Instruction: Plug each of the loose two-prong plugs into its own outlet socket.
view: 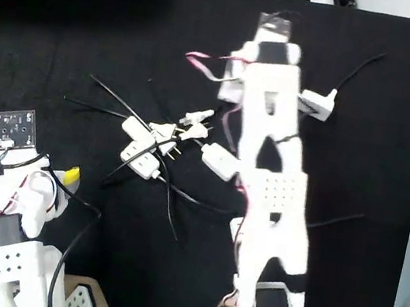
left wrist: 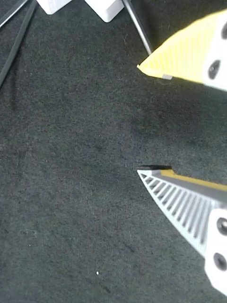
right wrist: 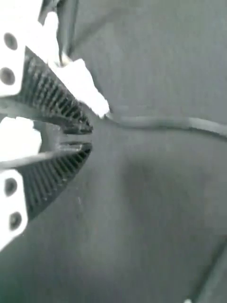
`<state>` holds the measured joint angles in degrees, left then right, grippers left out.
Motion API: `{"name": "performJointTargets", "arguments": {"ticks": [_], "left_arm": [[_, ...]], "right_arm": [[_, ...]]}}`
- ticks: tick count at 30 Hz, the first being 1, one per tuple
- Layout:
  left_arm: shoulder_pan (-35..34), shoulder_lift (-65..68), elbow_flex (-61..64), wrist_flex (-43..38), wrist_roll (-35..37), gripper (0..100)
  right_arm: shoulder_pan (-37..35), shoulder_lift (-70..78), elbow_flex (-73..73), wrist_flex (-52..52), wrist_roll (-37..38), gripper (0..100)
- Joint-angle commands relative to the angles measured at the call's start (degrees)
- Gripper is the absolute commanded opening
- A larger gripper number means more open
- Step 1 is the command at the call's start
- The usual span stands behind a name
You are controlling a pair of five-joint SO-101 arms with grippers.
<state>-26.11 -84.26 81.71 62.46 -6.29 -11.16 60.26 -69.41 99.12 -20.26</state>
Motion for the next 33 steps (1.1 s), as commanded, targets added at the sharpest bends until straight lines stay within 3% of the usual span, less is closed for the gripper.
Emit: {"name": "performJointTargets", "arguments": {"ticks": [1, 4, 24, 31, 33], "left_arm": [[-0.4, -0.62, -0.31, -1.23, 0.53, 30], [-0.4, -0.62, -0.31, -1.23, 0.53, 30], [-0.4, -0.62, -0.31, -1.23, 0.53, 30], [-0.4, -0.62, -0.31, -1.23, 0.53, 30], [-0.4, -0.62, -0.31, -1.23, 0.53, 30]], "right_arm": [[-5.98, -4.18, -0.31, 1.67, -8.09, 18.4], [-8.26, -2.77, -0.75, 1.58, -11.25, 24.4], [-10.73, 5.58, -0.66, -7.91, -18.99, 23.8], [-10.11, 7.78, -3.82, -8.09, -18.9, 0.8], [-9.49, 7.69, -5.58, -6.77, -18.9, 2.0]]}}
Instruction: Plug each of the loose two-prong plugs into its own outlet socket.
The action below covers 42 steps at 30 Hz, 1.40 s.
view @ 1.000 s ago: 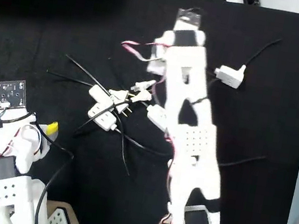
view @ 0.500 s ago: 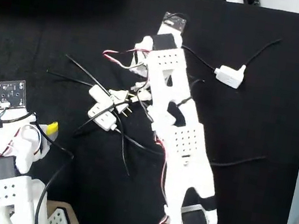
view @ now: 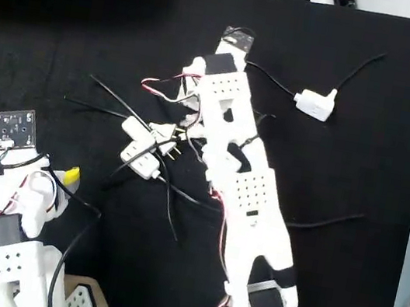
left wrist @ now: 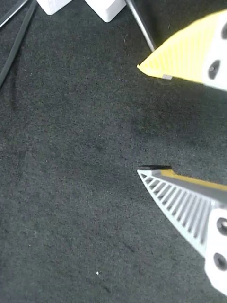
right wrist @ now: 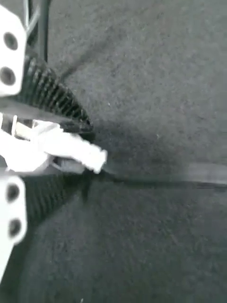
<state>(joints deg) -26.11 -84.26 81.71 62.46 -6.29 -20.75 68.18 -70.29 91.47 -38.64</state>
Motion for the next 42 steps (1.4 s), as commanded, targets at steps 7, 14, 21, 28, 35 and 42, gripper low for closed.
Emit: {"name": "performJointTargets", "arguments": {"ticks": [7, 14, 21, 28, 35, 42], "left_arm": [[-0.4, -0.62, -0.31, -1.23, 0.53, 30], [-0.4, -0.62, -0.31, -1.23, 0.53, 30], [-0.4, -0.62, -0.31, -1.67, 0.53, 30], [-0.4, -0.62, 0.75, -3.34, 0.62, 30], [-0.4, -0.62, 0.84, -3.25, 0.62, 30], [-0.4, -0.62, 0.84, -3.34, 0.62, 30]], "right_arm": [[2.55, -0.48, -17.89, 9.85, 2.99, 1.1], [6.59, -0.66, -22.9, 9.85, 15.12, 1.1], [6.95, -7.16, -22.73, 9.93, 17.76, 1.1], [6.86, -21.49, -6.99, 9.93, 19.43, 1.1], [4.84, -46.99, 28.7, 9.58, 21.19, 1.1], [4.31, -67.56, 62.55, 2.73, 28.13, 1.1]]}}
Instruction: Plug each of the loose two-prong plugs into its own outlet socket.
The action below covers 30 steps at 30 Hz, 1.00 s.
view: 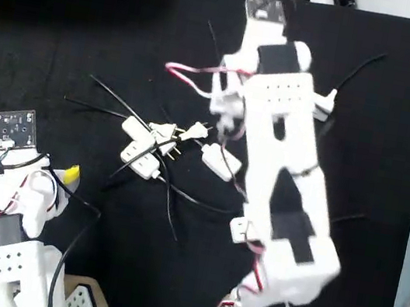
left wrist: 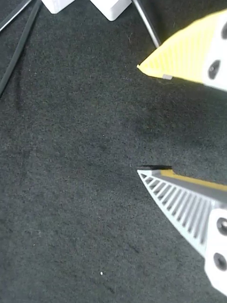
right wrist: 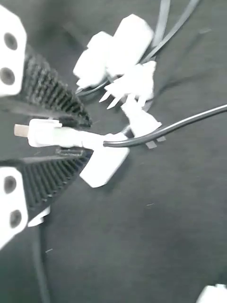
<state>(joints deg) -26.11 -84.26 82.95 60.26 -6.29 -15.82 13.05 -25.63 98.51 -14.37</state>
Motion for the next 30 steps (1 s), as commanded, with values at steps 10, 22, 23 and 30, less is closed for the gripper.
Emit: {"name": "performJointTargets", "arguments": {"ticks": [10, 22, 23, 30], "left_arm": [[-0.4, -0.62, -0.4, -1.14, 0.62, 30], [-0.4, -0.62, -0.31, -1.14, 0.62, 30], [-0.4, -0.62, -0.31, -1.14, 0.62, 30], [-0.31, -0.62, -0.31, -1.23, 0.62, 30]], "right_arm": [[-5.19, -33.36, 65.1, -30.24, 16.09, 1.1], [-11.52, -31.25, 78.9, -38.33, 18.55, 1.6], [-11.52, -30.37, 78.99, -38.33, 18.55, 1.6], [-11.43, -26.68, 78.99, -38.24, 17.32, 6.1]]}}
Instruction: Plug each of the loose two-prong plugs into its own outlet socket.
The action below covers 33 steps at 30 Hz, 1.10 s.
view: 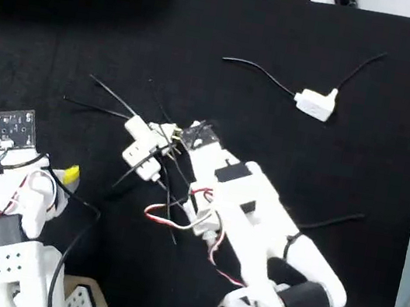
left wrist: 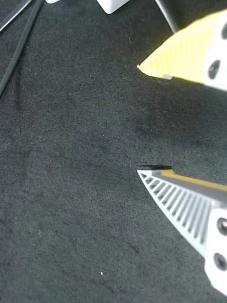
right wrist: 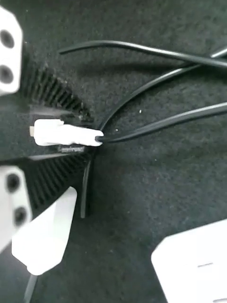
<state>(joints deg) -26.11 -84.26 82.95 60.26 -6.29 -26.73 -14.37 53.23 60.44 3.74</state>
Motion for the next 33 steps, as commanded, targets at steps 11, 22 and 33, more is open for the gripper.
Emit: {"name": "performJointTargets", "arguments": {"ticks": [11, 22, 33], "left_arm": [[-0.31, -0.62, -0.31, -1.23, 0.62, 30], [-0.31, -0.62, -0.31, -1.23, 0.62, 30], [-0.31, -0.62, 0.13, -1.41, 0.62, 30]], "right_arm": [[-0.62, 0.75, -0.22, 6.51, -3.16, 11.3], [-0.62, 1.01, -3.82, 9.76, -3.43, 1.8], [-0.62, -3.91, -4.62, 10.29, -3.43, 1.3]]}}
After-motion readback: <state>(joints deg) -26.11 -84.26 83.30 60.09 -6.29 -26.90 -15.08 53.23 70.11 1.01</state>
